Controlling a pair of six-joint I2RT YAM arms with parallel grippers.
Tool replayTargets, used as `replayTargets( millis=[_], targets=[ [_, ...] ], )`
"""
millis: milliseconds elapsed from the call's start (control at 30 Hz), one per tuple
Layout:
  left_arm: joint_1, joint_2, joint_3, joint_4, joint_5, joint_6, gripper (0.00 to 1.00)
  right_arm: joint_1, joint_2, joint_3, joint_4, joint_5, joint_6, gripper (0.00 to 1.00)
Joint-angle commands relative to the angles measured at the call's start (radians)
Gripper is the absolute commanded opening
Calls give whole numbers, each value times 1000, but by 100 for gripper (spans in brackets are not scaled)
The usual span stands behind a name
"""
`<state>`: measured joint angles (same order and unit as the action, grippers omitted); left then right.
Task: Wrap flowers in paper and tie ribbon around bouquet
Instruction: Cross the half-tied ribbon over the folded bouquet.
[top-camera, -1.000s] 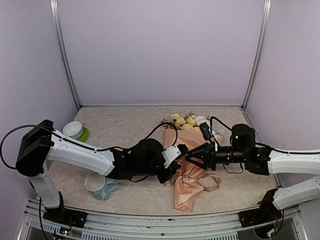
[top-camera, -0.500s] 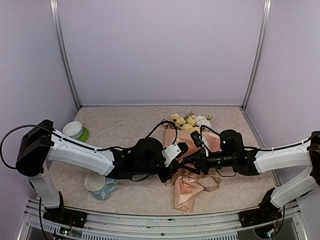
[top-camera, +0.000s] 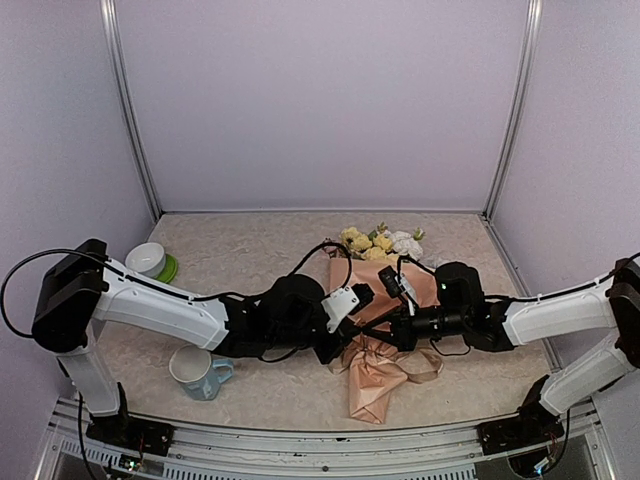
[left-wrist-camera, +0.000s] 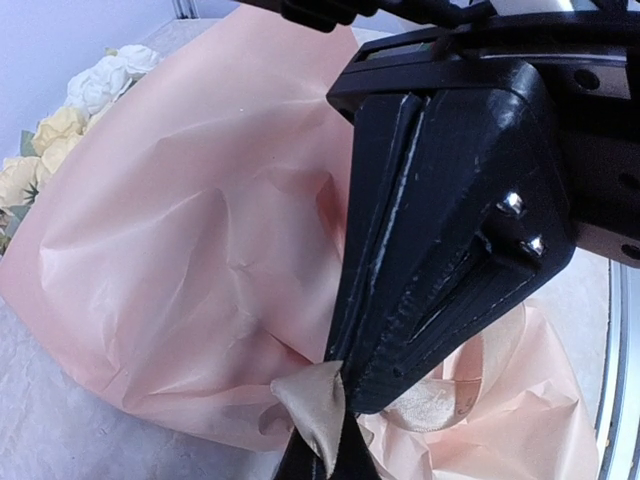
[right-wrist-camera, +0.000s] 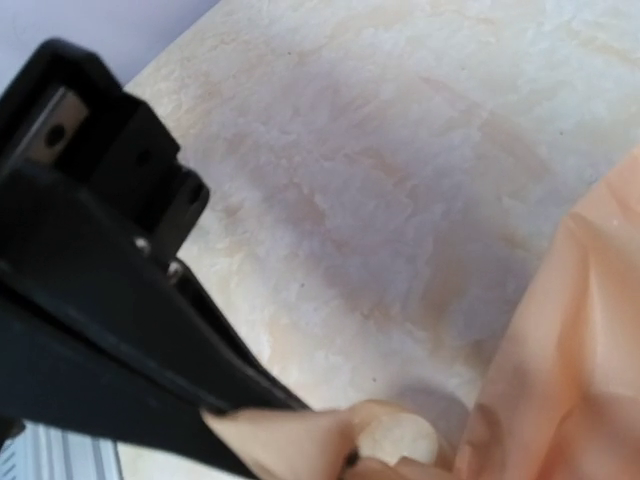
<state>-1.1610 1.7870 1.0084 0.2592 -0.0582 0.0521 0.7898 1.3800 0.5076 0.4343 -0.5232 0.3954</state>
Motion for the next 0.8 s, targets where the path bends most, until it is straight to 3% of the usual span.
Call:
replayTargets(
  millis=[0,67,100,167,400,533,767],
  targets=[
    [-5,-8,-7,19,-1,-13,20,9,-36,17,8,23,1,0],
    [-6,-18,-38,53,-91,-49,60,9,-53,18,-17,64,5,0],
    [-9,-23,-60,77,-140,-60,70,9,-58,19,-27,75,8,0],
    [-38,-29,-108,143,-210,-54,78,9,-63,21,-32,80,21,0],
    [-123,25,-119,307,-370,11,83,9,-66,17,-39,84,27,0],
    [-122,54,-104,365,-303,0,83,9,-71,10,-35,80,35,0],
    [-118,117,-34,345,-327,-70,71,9,-96,4,-29,95,43,0]
  ],
)
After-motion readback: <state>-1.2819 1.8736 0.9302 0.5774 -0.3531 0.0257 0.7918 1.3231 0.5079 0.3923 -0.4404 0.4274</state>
